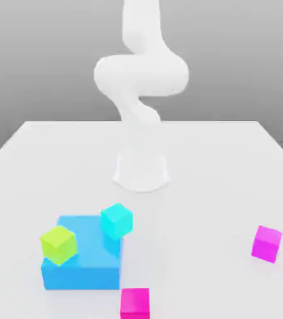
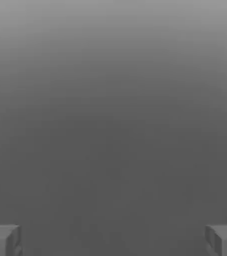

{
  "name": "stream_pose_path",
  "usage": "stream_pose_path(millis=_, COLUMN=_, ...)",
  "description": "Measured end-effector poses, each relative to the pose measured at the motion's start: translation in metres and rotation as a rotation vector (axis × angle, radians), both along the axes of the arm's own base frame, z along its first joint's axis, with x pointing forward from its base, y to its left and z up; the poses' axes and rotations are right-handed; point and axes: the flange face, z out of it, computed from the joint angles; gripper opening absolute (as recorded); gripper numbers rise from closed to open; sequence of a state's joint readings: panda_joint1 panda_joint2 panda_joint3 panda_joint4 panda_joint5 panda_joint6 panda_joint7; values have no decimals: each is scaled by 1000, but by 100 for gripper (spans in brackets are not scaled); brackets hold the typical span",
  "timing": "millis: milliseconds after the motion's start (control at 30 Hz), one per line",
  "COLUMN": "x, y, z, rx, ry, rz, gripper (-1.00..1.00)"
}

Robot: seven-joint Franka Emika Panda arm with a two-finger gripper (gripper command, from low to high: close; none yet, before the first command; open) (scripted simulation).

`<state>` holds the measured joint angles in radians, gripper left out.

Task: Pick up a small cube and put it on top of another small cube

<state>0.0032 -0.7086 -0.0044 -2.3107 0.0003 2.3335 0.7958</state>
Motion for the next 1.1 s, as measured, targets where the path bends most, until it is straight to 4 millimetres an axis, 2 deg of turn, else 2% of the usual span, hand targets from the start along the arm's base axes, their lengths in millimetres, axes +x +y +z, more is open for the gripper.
stream_pose_path(millis=100, x=38, y=-1, z=-47, rx=0, ry=85, rz=3, gripper=0)
stream_pose_path(millis=233, x=78, y=-3, z=-113, rx=0, ry=194, rz=7, gripper=0)
stream_pose_path(millis=367, x=107, y=-4, z=-183, rx=0, ry=302, rz=10, gripper=0)
stream_pose_path(millis=467, x=121, y=-5, z=-239, rx=-1, ry=383, rz=12, gripper=0)
stream_pose_path(millis=667, x=131, y=-7, z=-352, rx=-4, ry=545, rz=15, gripper=0)
stream_pose_path(millis=867, x=116, y=-10, z=-463, rx=-9, ry=706, rz=18, gripper=0)
stream_pose_path(millis=1033, x=112, y=-10, z=-533, rx=-10, ry=731, rz=19, gripper=0)
stream_pose_path(millis=1067, x=112, y=-10, z=-542, rx=-10, ry=731, rz=19, gripper=-100)
stream_pose_path(millis=1100, x=112, y=-10, z=-542, rx=-10, ry=731, rz=19, gripper=-100)
